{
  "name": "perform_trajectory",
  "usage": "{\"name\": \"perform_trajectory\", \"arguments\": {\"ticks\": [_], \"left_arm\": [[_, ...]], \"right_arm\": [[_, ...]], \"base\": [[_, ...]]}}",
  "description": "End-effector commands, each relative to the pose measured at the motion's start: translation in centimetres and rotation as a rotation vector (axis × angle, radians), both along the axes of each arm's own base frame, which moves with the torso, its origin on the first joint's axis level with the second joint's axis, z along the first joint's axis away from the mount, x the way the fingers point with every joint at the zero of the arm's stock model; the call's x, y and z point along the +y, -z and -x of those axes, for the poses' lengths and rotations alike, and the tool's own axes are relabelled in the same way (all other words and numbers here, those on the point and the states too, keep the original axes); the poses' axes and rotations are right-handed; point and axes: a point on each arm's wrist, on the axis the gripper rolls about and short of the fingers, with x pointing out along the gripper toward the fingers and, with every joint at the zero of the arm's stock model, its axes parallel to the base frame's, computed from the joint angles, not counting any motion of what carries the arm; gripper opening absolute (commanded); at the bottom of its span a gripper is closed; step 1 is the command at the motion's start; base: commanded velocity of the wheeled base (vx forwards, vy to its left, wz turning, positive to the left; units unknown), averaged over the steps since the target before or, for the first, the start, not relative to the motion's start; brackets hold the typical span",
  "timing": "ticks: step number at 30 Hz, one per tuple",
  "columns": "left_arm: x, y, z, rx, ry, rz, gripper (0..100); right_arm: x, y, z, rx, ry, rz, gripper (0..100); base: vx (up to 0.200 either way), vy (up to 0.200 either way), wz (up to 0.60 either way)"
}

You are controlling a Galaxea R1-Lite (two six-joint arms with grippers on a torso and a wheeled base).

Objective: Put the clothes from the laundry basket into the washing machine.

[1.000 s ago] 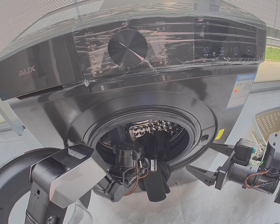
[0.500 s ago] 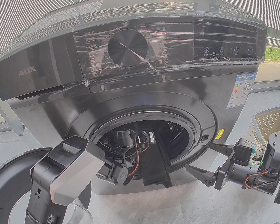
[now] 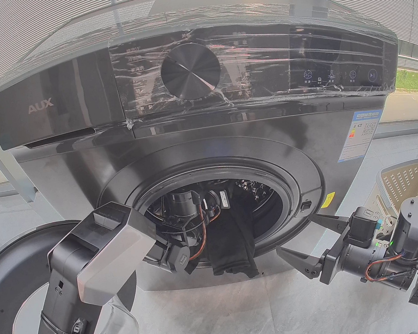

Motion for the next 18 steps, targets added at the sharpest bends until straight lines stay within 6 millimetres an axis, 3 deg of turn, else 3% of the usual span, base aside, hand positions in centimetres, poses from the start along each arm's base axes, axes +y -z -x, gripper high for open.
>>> {"name": "perform_trajectory", "arguments": {"ticks": [1,6,12,18], "left_arm": [[0.5,-0.2,0.9,0.027,0.007,-0.02,100],[1.1,0.0,3.6,0.109,0.078,-0.071,100],[2.2,2.8,6.3,0.224,0.153,-0.185,100],[2.5,4.7,6.4,0.24,0.167,-0.25,100]], "right_arm": [[0.0,0.1,0.0,0.003,-0.002,0.002,100],[0.0,0.1,0.0,0.002,-0.002,0.001,100],[0.0,0.1,0.0,0.003,-0.002,0.002,100],[-0.2,0.0,0.1,0.003,0.0,0.002,100]], "base": [[0.0,0.0,0.0],[0.0,0.0,0.0],[0.0,0.0,0.0],[0.0,0.0,0.0]]}}
